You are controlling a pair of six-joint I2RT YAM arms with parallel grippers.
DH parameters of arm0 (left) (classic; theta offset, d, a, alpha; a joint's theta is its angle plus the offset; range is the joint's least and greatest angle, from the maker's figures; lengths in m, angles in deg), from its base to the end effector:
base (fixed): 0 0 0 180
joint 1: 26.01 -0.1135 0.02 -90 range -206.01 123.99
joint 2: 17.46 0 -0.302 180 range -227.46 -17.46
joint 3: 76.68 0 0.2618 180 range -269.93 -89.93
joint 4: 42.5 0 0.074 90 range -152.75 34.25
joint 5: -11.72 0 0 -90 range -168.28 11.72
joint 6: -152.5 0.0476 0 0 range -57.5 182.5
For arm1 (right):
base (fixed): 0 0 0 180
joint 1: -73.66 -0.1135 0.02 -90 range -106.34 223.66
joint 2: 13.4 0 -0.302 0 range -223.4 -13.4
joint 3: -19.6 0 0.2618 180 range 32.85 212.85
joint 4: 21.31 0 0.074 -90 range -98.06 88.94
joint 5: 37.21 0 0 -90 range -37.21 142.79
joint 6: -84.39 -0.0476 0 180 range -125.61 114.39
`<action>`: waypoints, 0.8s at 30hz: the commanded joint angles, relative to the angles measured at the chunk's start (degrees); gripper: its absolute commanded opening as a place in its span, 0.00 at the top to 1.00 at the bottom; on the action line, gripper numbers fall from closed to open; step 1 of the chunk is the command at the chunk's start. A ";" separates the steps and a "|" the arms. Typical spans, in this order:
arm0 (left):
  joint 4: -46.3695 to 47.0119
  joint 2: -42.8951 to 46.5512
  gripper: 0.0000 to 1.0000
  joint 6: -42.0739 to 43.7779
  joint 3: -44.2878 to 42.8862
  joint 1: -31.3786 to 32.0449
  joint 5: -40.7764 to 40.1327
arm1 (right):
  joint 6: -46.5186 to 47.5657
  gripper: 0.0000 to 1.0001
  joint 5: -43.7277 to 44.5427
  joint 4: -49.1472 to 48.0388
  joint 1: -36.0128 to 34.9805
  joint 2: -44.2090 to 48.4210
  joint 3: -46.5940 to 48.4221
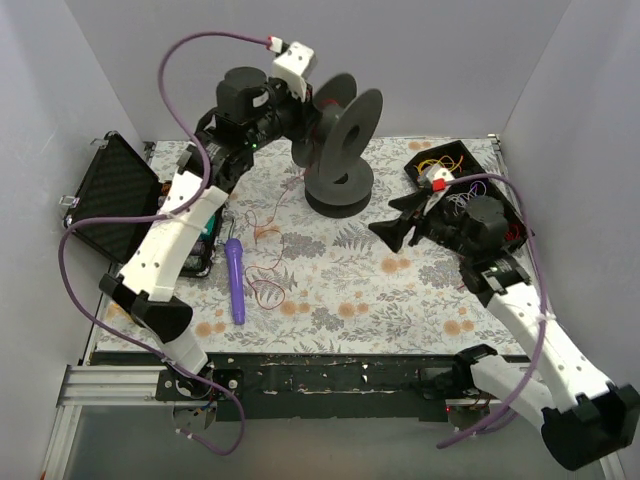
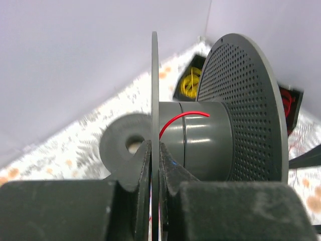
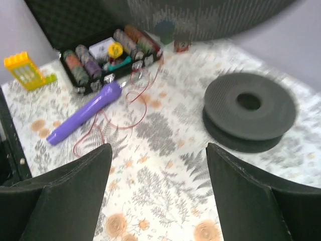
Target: Wrap the cables
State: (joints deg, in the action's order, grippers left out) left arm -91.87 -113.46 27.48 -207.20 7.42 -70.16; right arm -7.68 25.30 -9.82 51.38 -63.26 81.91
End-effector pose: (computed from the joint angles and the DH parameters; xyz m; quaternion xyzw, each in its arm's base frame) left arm 0.3171 -0.2174 0.5312 0.0322 0.7911 -0.3885 0.4714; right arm 0.1741 0.0951 0.4028 -0.2863 0.6408 0.3089 0.6419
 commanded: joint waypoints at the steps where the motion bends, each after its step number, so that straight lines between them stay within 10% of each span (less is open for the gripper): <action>1: -2.19 3.55 1.00 -0.40 -11.02 0.23 -4.07 | -5.40 0.17 -4.43 -16.31 -3.89 -8.39 -7.12; 9: -6.59 2.93 1.00 1.27 -24.57 0.23 -7.33 | -4.52 0.14 5.43 -37.08 -16.47 -32.45 0.40; 24: -8.18 2.76 1.00 2.33 -31.17 0.23 -6.63 | -2.24 0.15 2.79 -29.10 -21.57 -56.91 12.02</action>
State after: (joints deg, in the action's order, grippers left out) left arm -102.58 -112.72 29.69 -235.70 7.49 -76.67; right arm -11.63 29.87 -40.55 31.27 -116.84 90.68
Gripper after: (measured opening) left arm 0.036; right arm 0.851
